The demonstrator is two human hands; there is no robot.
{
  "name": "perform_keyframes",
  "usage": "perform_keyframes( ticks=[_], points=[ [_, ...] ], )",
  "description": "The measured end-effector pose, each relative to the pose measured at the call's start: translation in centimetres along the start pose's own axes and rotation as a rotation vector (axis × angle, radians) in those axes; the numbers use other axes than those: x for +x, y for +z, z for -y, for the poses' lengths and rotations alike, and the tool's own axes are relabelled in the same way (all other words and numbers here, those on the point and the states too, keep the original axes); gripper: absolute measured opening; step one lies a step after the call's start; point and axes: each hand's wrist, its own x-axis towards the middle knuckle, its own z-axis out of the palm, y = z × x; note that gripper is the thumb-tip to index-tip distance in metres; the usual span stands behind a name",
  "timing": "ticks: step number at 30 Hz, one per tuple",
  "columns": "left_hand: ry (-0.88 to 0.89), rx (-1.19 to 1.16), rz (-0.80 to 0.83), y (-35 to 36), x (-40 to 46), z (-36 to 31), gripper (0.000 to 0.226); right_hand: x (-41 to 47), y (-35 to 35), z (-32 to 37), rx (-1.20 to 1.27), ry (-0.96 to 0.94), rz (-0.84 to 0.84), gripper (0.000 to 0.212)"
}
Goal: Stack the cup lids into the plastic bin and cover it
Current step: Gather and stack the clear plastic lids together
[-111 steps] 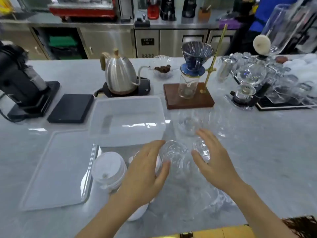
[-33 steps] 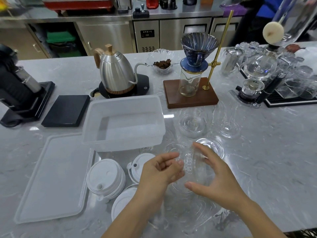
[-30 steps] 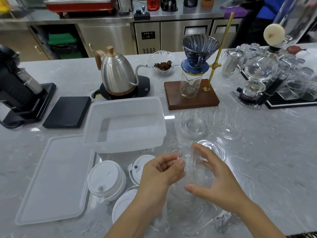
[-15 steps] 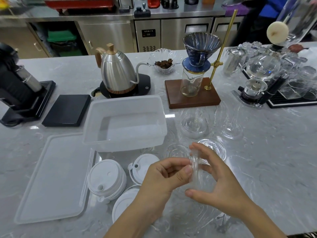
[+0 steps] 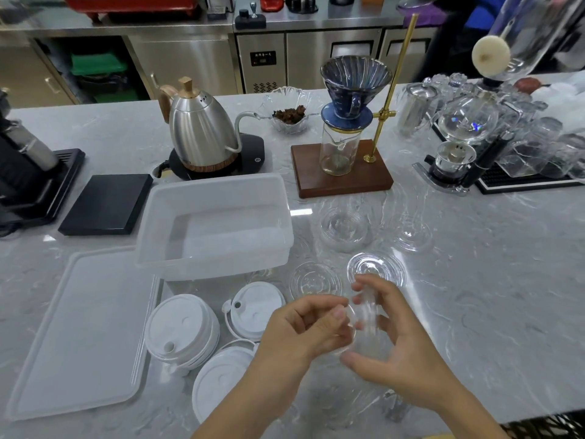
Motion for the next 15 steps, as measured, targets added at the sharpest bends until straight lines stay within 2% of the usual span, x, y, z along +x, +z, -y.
perform_keyframes(
  ticks=[1,3,5,7,10,15],
  points=[
    [0.052,0.157,-0.077,-0.4,0.2,0.1,0.023,-0.1,-0.5,-0.2,0.013,0.011,-0.037,0.093],
    [0.207,0.622,-0.212,-1.4,0.6,0.2,0.023,-0.4,-1.6,-0.6,0.025,0.03,-0.107,0.094],
    [0.322,1.087,-0.146,-1.9,1.0,0.5,0.045,-0.7,-2.4,-1.1,0.025,0.048,-0.151,0.095],
    [0.295,1.396,-0.008,-2.0,1.5,1.2,0.076,-1.0,-2.8,-1.4,0.021,0.063,-0.173,0.096],
    [0.257,1.542,0.022,-1.6,2.4,2.4,0.097,-1.4,-3.0,-1.7,0.004,0.08,-0.18,0.101],
    [0.31,1.648,-0.016,-1.6,3.1,3.6,0.093,-1.7,-2.9,-1.6,-0.003,0.088,-0.186,0.099]
  ],
)
